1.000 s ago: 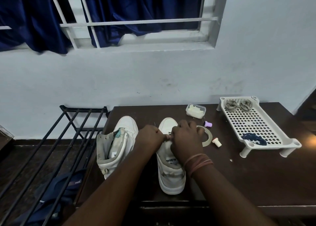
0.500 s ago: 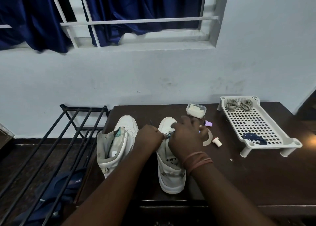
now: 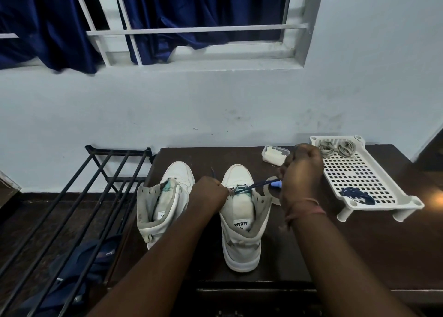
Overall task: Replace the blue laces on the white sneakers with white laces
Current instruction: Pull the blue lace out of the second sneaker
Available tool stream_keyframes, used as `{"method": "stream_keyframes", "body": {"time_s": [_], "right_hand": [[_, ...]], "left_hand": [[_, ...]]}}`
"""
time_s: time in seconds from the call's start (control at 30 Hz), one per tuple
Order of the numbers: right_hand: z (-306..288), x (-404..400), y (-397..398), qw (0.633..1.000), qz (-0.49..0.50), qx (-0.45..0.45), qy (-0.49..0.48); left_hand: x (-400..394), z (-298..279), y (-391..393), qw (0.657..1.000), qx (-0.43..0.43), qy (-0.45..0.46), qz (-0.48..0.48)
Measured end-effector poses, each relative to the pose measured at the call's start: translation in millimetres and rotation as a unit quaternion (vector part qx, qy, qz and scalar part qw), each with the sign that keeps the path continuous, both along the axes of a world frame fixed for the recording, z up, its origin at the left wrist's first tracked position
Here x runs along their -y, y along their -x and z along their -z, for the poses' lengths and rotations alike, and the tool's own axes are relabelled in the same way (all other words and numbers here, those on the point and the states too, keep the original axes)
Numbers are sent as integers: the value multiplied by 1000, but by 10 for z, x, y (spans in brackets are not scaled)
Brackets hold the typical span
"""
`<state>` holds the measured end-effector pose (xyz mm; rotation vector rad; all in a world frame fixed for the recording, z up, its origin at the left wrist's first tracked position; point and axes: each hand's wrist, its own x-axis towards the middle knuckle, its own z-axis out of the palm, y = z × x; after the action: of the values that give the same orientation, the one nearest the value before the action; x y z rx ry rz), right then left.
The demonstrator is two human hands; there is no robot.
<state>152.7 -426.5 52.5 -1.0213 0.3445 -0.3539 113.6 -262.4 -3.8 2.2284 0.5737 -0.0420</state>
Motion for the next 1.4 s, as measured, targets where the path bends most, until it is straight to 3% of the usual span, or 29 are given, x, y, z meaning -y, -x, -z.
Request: {"method": "stream_keyframes", "body": {"time_s": [0.1,0.17,0.23,0.33,0.37,0.4,0.5,0.53,0.63,0.73,0.8,0.87,0.93,1.03,1.13,1.23,1.33,1.4], "right_hand": [[32,59,-4,975,76,56,201],[126,30,40,913,7,99,394],[305,-35,109,796,-119,95,586],[588,-162,186,565,-209,11,798],[623,-189,181,540,-197,1,818],[624,-208,175,563,-175,15,808],[464,-196,136,782,-115,45,611],[399,-177,116,838,-94,38,536],[257,-117,60,932,-75,-58,349],[137,50,-56,981,-32,-110,158],[104,183,-133,986,-18,-113,125],[133,228,-135,968,-57,-112,216],[305,198,-122,920,-119,-109,356],[541,130,-92,816,-232,-145,510],[572,115,-112,795,-336,-155,480],[610,127,-185,763,-341,-183,518],[631,114,-168,770,-325,-178,519],[639,91,-148,824,-309,-147,451]], "left_hand": [[4,5,-7,1000,-1,-3,1],[9,1,-4,1000,0,-5,0],[17,-6,4,1000,3,-2,0],[15,-8,21,1000,10,-3,-4],[13,-6,22,1000,12,-1,-4],[8,-3,23,1000,13,1,-3],[-1,-1,16,1000,7,-3,2],[-1,3,9,1000,3,-7,0],[10,28,-14,1000,-6,-12,-7],[14,36,-18,1000,-11,-15,-9],[26,40,-30,1000,-13,-17,-6],[56,39,-36,999,-19,-27,0],[99,24,-19,999,-14,-39,7],[236,15,51,999,14,-33,27],[374,54,121,995,42,-58,68],[384,102,148,992,48,-80,87],[353,121,137,992,56,-79,85],[370,128,149,989,64,-102,88]]}}
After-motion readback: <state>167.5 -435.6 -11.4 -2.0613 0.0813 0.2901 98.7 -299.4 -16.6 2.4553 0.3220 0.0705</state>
